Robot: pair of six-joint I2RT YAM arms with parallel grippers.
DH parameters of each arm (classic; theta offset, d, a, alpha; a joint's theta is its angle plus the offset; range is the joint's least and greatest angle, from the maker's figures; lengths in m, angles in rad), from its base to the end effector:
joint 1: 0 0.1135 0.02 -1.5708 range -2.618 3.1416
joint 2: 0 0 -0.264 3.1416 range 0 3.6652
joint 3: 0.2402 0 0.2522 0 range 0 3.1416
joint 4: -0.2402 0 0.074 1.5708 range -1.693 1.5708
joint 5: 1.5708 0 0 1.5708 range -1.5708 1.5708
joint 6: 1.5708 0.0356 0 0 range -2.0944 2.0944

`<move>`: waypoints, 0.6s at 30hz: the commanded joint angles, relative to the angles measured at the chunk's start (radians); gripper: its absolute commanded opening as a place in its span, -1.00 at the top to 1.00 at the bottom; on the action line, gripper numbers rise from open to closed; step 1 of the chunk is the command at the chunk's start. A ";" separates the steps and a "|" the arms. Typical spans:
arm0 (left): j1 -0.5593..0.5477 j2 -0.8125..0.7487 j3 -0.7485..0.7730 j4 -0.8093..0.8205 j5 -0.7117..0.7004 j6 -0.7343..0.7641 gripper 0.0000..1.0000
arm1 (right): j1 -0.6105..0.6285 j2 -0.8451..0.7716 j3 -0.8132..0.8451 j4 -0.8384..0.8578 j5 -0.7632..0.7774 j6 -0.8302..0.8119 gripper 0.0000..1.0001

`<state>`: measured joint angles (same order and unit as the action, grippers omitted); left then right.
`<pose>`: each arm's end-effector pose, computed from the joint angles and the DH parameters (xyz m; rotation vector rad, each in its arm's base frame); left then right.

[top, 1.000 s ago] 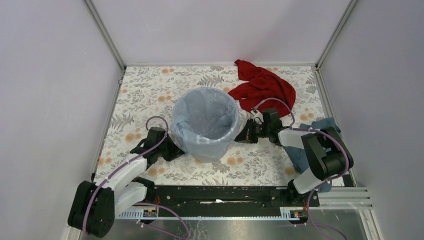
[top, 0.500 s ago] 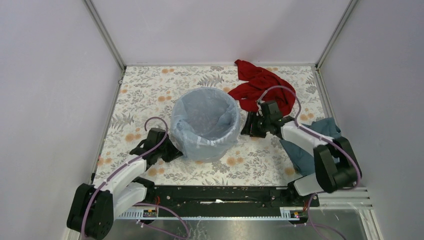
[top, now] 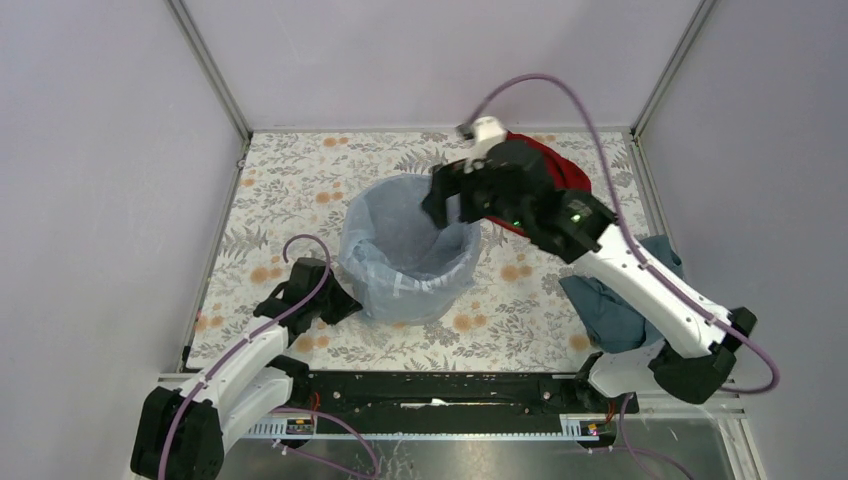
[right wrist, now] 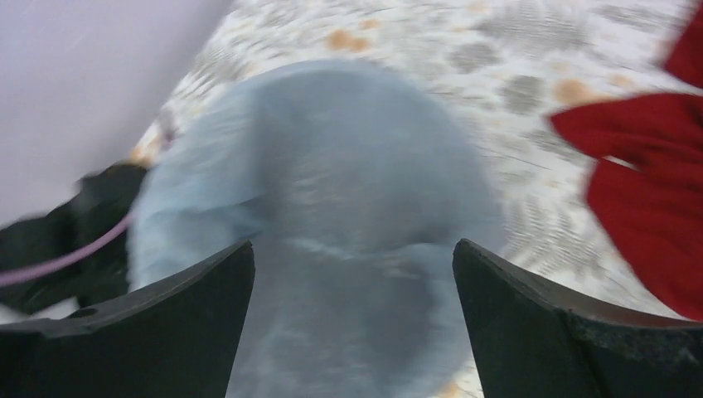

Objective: Put the trash bags into the trash bin

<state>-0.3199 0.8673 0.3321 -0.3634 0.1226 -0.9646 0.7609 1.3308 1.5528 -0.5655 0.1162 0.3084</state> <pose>0.1492 -0.0540 0.1559 -0.7689 2.4778 -0.6703 0.2099 0.1942 0.4456 -0.3610 1.9259 0.6047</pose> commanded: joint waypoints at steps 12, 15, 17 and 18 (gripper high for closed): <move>-0.004 -0.067 0.074 -0.037 -0.007 0.026 1.00 | 0.331 0.387 0.085 -0.046 0.043 -0.037 -0.97; -0.004 -0.075 0.080 -0.041 -0.008 0.024 1.00 | 0.332 0.433 0.076 -0.020 0.008 -0.021 -0.97; -0.004 -0.081 0.085 -0.048 -0.008 0.024 1.00 | 0.330 0.452 0.063 0.001 -0.024 -0.003 -0.98; -0.005 -0.085 0.088 -0.053 -0.009 0.027 1.00 | 0.329 0.454 0.054 0.016 -0.044 0.005 -0.99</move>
<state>-0.3218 0.8028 0.3725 -0.4141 0.1230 -0.9539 1.0897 1.7657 1.6215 -0.6235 0.1295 0.2817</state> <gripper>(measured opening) 0.005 0.986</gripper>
